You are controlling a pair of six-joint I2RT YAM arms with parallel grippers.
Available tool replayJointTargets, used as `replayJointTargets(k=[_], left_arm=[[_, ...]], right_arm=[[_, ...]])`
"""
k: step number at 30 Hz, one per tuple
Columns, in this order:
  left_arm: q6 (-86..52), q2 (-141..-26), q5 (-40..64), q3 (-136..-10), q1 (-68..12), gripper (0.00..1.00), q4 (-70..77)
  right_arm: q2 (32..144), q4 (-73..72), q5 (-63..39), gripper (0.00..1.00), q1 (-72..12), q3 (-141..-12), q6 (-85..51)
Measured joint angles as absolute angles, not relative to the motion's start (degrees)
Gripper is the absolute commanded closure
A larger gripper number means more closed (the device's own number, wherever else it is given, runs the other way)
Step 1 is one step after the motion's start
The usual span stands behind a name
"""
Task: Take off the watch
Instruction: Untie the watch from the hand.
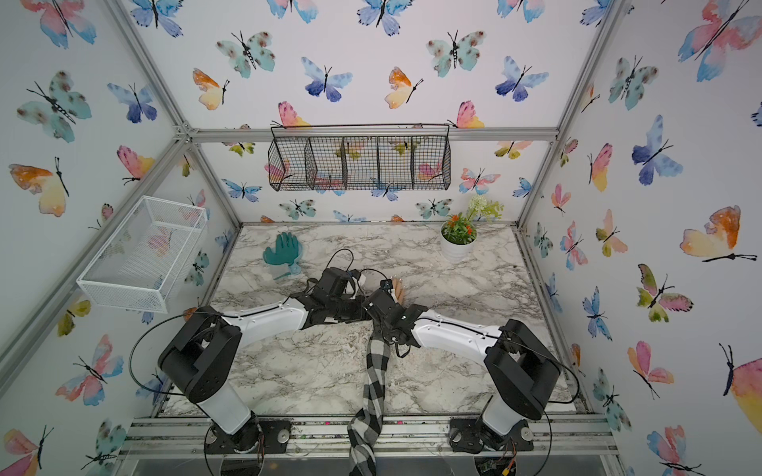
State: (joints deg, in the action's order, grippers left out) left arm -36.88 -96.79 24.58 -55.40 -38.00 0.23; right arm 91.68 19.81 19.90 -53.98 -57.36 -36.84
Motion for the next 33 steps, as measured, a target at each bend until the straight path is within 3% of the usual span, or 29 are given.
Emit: replayJointTargets(k=[27,33], left_arm=[[-35.57,-102.0,23.86,-54.39,-38.0,0.35,0.25],[-35.0,-102.5,23.88,-54.39,-38.0,0.38,1.23]], right_arm=[[91.29,19.92,19.42,0.98,-53.98,-57.36,-43.97],[90.45,19.66,19.33,0.98,-53.84,-56.05,-44.53]])
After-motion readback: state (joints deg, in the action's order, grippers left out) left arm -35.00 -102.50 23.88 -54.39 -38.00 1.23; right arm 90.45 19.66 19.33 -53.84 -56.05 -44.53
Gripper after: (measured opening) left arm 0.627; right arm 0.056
